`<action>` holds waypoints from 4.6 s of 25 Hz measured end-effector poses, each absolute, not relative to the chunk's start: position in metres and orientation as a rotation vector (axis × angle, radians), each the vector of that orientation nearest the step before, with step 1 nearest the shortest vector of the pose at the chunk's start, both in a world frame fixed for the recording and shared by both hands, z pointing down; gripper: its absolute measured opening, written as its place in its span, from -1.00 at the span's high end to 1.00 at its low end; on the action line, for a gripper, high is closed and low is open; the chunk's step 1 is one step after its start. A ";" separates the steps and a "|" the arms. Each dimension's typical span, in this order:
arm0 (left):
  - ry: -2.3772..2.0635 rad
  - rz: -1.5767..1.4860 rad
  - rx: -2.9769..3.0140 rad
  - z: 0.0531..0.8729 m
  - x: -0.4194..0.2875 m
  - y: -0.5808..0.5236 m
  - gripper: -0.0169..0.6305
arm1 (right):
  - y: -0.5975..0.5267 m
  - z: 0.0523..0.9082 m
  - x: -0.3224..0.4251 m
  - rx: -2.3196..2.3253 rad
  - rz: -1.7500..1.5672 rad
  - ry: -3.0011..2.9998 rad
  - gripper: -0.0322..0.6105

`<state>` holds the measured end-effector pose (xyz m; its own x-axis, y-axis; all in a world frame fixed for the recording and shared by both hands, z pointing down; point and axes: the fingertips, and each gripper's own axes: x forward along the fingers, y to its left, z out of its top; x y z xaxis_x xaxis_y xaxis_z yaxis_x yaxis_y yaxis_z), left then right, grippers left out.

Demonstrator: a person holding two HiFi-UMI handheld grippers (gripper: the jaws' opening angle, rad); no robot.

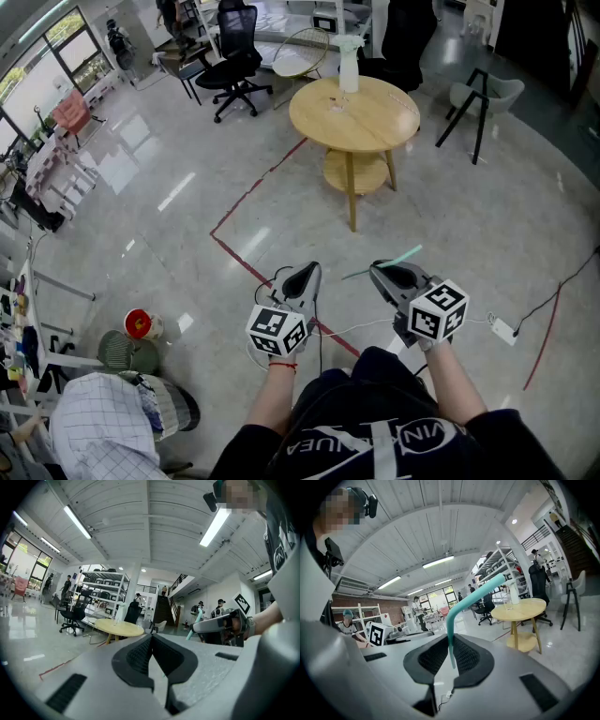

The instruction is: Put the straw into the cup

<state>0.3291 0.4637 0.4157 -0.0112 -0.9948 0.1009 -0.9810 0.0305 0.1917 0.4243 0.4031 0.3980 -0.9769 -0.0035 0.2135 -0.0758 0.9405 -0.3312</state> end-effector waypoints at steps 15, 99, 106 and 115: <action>-2.121 -0.131 1.984 0.430 0.281 0.431 0.93 | 0.364 0.421 0.375 0.018 0.537 -2.856 0.80; -1.358 -0.075 2.347 0.484 -0.166 -0.122 0.93 | -0.150 0.421 -0.084 0.788 0.822 -2.841 0.80; -1.353 -0.026 2.340 0.489 -0.177 -0.142 0.93 | -0.183 0.401 -0.080 0.789 0.803 -2.925 0.80; -1.347 0.007 2.324 0.497 -0.178 -0.187 0.92 | -0.226 0.406 -0.065 0.871 0.748 -2.894 0.80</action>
